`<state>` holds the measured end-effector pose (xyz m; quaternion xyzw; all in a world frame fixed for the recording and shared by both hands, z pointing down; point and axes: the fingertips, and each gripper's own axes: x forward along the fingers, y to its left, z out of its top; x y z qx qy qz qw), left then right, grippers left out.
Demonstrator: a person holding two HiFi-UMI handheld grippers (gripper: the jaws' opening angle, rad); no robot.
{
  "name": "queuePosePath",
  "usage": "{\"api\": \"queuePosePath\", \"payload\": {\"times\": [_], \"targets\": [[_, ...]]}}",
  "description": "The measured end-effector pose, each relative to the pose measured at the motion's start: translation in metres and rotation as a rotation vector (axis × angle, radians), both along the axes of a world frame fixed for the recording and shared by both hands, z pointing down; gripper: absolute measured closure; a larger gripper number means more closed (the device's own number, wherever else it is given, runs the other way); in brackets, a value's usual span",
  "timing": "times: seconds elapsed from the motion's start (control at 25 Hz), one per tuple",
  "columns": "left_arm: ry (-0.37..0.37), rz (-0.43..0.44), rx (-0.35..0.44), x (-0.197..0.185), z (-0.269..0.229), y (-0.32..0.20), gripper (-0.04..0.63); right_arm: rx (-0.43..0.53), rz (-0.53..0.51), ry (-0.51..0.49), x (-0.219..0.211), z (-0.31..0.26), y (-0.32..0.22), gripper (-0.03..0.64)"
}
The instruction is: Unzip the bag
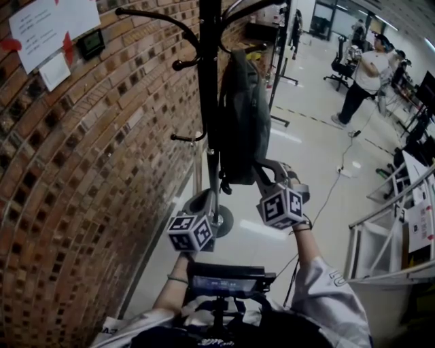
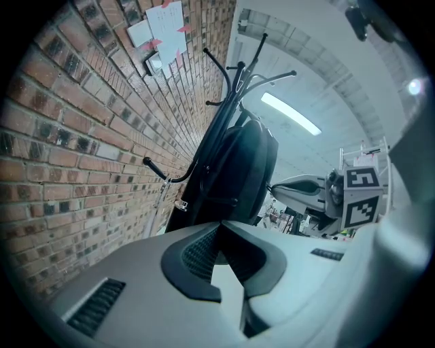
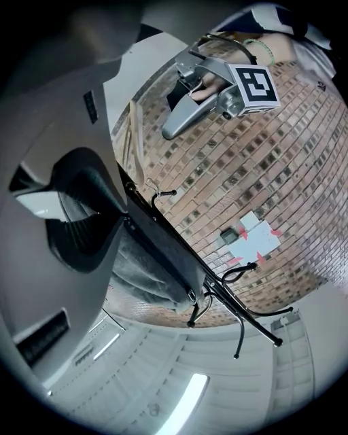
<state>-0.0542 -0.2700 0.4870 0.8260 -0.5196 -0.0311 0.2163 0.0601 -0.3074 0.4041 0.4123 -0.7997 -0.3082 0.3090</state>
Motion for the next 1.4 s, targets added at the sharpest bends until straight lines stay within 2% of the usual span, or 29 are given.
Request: {"api": "queuePosePath", "payload": {"times": [0.28, 0.56, 1.08, 1.28, 1.4], "targets": [[0.018, 0.024, 0.036, 0.004, 0.001, -0.004, 0.588, -0.030, 0.008, -0.001, 0.001, 0.014, 0.000, 0.607], [0.005, 0.010, 0.009, 0.002, 0.003, -0.003, 0.588, -0.068, 0.020, 0.045, 0.005, 0.042, -0.005, 0.607], [0.020, 0.028, 0.023, 0.007, 0.005, -0.006, 0.588, -0.146, 0.035, 0.070, 0.008, 0.075, -0.011, 0.606], [0.018, 0.029, 0.019, 0.009, 0.006, -0.007, 0.588, -0.158, 0.041, 0.037, 0.009, 0.078, -0.014, 0.606], [0.010, 0.027, 0.014, 0.010, 0.005, -0.007, 0.588, -0.168, 0.040, -0.031, 0.009, 0.077, -0.015, 0.599]]}}
